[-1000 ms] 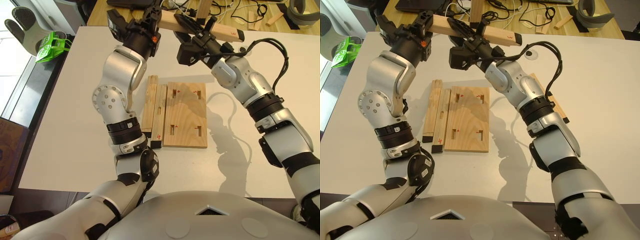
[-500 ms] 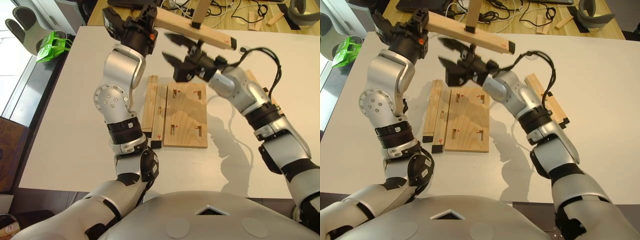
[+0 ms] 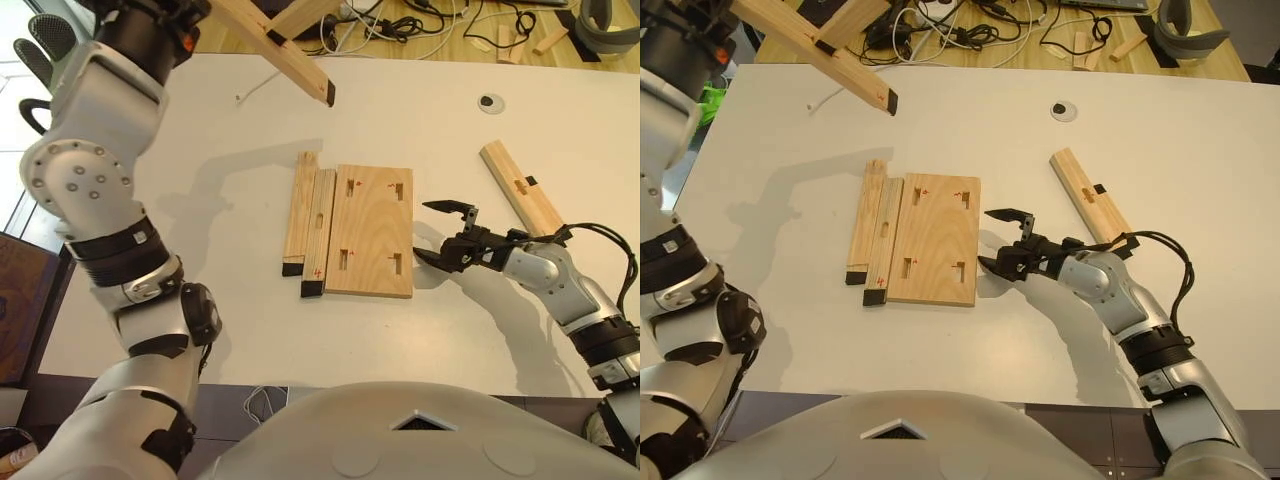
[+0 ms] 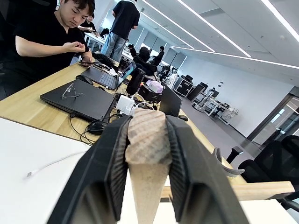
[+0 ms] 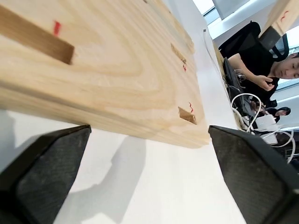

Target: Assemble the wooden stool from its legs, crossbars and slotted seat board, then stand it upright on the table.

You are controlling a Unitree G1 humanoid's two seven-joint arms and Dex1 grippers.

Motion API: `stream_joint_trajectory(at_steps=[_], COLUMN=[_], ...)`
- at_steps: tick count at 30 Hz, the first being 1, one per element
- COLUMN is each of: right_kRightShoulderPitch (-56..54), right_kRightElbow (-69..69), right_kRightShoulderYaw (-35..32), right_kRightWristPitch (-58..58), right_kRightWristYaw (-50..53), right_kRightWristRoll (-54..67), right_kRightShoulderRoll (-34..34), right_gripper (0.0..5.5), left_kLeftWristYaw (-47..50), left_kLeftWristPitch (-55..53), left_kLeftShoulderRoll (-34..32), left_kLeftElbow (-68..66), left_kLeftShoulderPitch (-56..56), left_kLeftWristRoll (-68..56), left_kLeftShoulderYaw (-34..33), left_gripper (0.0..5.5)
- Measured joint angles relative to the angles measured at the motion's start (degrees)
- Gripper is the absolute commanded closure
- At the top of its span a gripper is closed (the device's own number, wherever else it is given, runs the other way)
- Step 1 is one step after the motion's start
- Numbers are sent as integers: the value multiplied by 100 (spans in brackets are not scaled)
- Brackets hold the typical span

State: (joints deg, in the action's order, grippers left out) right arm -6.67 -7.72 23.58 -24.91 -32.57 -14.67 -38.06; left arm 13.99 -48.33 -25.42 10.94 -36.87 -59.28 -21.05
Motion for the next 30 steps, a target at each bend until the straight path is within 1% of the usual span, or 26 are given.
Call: stream_joint_trajectory(at_steps=[4,7,9,10,12,15,18,20,24,30], right_kRightShoulderPitch=[-265,-924,-1387,-1516,-1703,-1952,-2331,-2634,-3056,-3157], right_kRightElbow=[884,1154,1119,1011,496,-536,-1238,-1776,-2510,-3059], right_kRightShoulderYaw=[-108,-273,-191,-72,388,881,976,994,869,719], right_kRightWristPitch=[1794,2955,3427,3450,3428,3421,3296,3282,3290,3294], right_kRightWristYaw=[-875,-1480,-1830,-1904,-2065,-2152,-2044,-1578,-622,-87], right_kRightWristRoll=[1653,2366,2453,2376,2013,1596,1434,1286,942,906], right_kRightShoulderRoll=[709,807,866,940,1236,1805,2250,2508,2596,2861], right_gripper=[82,82,82,82,82,82,82,82,82,82], left_kLeftWristYaw=[-47,-11,51,63,107,228,331,339,336,318], left_kLeftWristPitch=[-162,-217,-218,-218,-208,-165,-147,-143,-88,-29], left_kLeftShoulderRoll=[-65,-57,-43,-30,67,239,372,402,403,401], left_kLeftElbow=[21,21,14,5,-18,-30,-21,-15,-15,9], left_kLeftShoulderPitch=[-308,-441,-493,-499,-520,-523,-522,-521,-513,-478], left_kLeftWristRoll=[-114,-175,-199,-201,-196,-188,-185,-180,-141,-37], left_kLeftShoulderYaw=[-53,-102,-162,-185,-224,-257,-260,-264,-281,-272], left_gripper=[447,447,447,447,447,447,447,447,447,447])
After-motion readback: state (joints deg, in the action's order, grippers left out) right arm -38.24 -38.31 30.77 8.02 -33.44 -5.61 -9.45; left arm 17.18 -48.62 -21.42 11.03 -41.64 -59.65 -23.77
